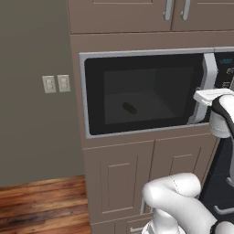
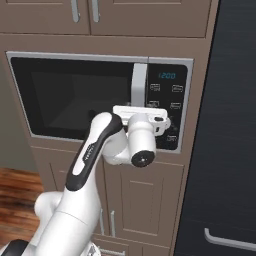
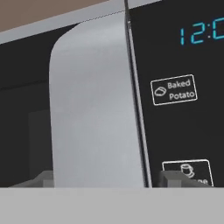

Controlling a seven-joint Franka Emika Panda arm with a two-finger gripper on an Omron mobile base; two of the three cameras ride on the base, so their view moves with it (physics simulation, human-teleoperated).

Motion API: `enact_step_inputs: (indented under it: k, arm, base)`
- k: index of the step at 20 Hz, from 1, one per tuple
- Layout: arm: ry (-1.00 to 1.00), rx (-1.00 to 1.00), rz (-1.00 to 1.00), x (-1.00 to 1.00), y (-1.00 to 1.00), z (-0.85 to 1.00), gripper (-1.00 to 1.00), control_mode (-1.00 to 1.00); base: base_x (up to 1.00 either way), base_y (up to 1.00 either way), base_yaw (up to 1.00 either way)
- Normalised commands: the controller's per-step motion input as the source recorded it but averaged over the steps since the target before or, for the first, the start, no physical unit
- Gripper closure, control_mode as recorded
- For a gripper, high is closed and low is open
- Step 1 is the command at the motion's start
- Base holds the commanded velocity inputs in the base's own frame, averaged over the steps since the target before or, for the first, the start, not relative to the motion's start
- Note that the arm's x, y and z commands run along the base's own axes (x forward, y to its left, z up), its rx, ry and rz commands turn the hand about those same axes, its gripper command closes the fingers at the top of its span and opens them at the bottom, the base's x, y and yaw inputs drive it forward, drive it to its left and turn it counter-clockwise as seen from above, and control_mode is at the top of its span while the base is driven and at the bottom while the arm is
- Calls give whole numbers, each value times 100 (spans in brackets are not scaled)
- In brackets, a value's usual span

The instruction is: Open the microwave door.

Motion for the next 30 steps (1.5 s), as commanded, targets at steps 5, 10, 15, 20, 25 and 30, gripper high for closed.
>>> enact_step_inputs:
  k: [5,10,15,20,25,30]
  arm:
    - [0,0,0,0,0,0,100,-100]
    - [0,0,0,-22,0,0,100,-100]
    - [-6,0,0,-77,0,0,100,-100]
    - [-11,0,4,-100,0,3,100,-100]
    - [-10,0,7,-100,0,7,100,-100]
    - [-11,0,8,-100,0,11,100,-100]
  base:
    - [0,0,0]
    - [0,0,0]
    - [0,0,0]
    - [0,0,0]
    - [0,0,0]
    - [0,0,0]
